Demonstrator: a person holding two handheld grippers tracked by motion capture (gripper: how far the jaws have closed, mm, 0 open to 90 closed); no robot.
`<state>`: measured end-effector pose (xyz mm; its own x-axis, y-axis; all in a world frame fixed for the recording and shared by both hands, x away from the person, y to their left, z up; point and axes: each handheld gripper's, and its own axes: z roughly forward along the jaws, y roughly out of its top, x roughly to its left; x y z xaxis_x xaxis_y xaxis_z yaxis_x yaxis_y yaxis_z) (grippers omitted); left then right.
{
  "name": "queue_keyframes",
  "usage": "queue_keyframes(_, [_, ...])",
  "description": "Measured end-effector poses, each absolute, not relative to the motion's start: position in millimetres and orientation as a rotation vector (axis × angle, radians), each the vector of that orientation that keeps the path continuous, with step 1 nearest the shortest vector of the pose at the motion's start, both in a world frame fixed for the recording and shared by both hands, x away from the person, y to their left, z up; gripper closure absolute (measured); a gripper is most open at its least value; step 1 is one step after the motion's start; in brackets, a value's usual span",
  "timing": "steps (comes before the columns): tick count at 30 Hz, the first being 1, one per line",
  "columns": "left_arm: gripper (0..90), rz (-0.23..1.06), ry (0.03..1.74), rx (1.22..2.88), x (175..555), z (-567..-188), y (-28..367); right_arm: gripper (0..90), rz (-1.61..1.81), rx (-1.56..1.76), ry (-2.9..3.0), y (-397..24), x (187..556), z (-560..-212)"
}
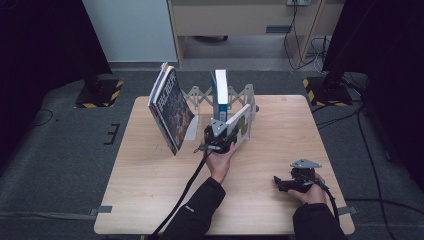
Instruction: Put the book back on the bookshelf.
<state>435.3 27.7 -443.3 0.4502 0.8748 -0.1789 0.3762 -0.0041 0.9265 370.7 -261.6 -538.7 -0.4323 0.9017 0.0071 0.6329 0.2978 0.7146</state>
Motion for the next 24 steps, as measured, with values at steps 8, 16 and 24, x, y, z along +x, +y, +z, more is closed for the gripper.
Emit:
queue_keyframes(8, [74.3, 0.564, 1.139, 1.594, 441, -450, 25, 5.5, 0.92, 1.373, 2.175, -262, 371, -539])
queue_keyframes(16, [74.2, 0.587, 1.147, 1.591, 445, -455, 25, 5.6, 0.919, 1.37, 2.178, -262, 371, -539])
queue_keyframes(24, [73.9, 0.587, 1.148, 1.583, 444, -460, 24, 5.6, 0.92, 1.372, 2.175, -262, 371, -539])
